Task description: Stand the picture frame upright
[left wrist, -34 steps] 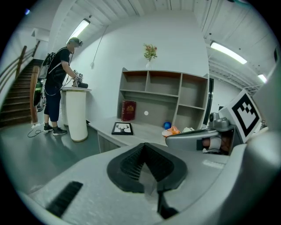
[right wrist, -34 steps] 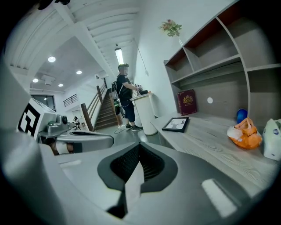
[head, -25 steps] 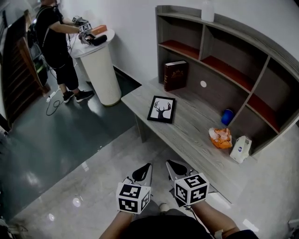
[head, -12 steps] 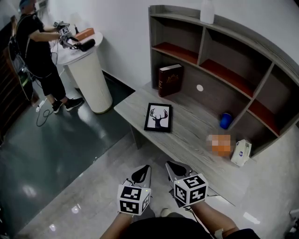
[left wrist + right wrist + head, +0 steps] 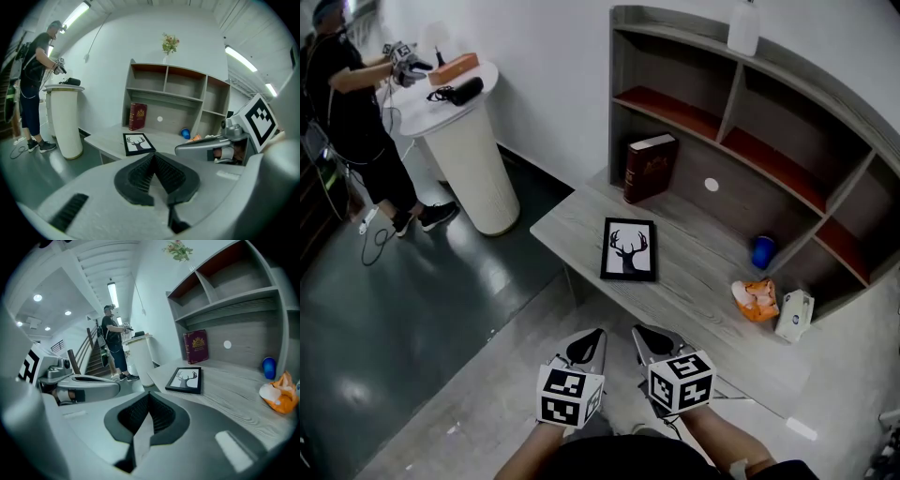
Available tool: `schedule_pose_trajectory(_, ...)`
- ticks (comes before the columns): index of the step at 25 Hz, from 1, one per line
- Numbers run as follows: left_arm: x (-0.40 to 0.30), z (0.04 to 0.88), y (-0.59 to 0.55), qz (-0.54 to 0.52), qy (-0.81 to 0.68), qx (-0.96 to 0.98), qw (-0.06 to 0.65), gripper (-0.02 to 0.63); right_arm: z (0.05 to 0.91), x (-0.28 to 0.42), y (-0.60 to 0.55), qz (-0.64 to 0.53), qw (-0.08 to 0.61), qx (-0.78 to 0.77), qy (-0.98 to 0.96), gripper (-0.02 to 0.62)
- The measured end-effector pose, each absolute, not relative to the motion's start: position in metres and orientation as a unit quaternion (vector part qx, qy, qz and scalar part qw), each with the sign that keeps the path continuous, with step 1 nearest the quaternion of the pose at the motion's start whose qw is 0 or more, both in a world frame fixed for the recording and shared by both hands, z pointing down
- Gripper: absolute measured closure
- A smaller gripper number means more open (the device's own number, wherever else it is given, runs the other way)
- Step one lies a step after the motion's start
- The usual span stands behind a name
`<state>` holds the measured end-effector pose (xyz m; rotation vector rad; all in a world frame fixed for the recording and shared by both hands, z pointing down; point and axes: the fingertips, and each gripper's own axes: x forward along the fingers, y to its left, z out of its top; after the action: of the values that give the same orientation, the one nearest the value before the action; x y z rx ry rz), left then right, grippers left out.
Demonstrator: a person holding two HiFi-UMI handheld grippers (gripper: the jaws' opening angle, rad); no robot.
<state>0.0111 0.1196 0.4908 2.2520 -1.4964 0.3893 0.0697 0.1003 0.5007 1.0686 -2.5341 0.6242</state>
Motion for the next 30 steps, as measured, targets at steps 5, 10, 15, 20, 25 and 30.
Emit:
schedule_pose_trajectory(5,-0.004,0.492,0.104,0.141,-0.522,0.816,0.203,0.607,0.502,0.053,0.087,0.219,0.158,0.387,-0.882,0.597)
schedule_pose_trajectory(10,-0.015,0.497,0.095,0.15,-0.509,0.823,0.201,0.607,0.506,0.041,0.079,0.221,0.162,0.397,-0.876,0.597)
schedule_pose_trajectory(15,-0.034,0.504,0.085,0.164,-0.507,0.824,0.191,0.607,0.507,0.03,0.068,0.217,0.164,0.41,-0.87,0.597)
schedule_pose_trajectory(20,-0.041,0.511,0.081,0.162,-0.485,0.836,0.199,0.607,0.511,0.026,0.063,0.217,0.171,0.426,-0.861,0.597)
schedule_pose_trajectory(25,-0.038,0.513,0.063,0.156,-0.476,0.842,0.199,0.607,0.511,0.032,0.05,0.217,0.173,0.44,-0.854,0.597)
schedule_pose_trajectory(30,-0.023,0.515,0.04,0.157,-0.467,0.848,0.197,0.607,0.514,0.043,0.026,0.222,0.172,0.444,-0.851,0.597)
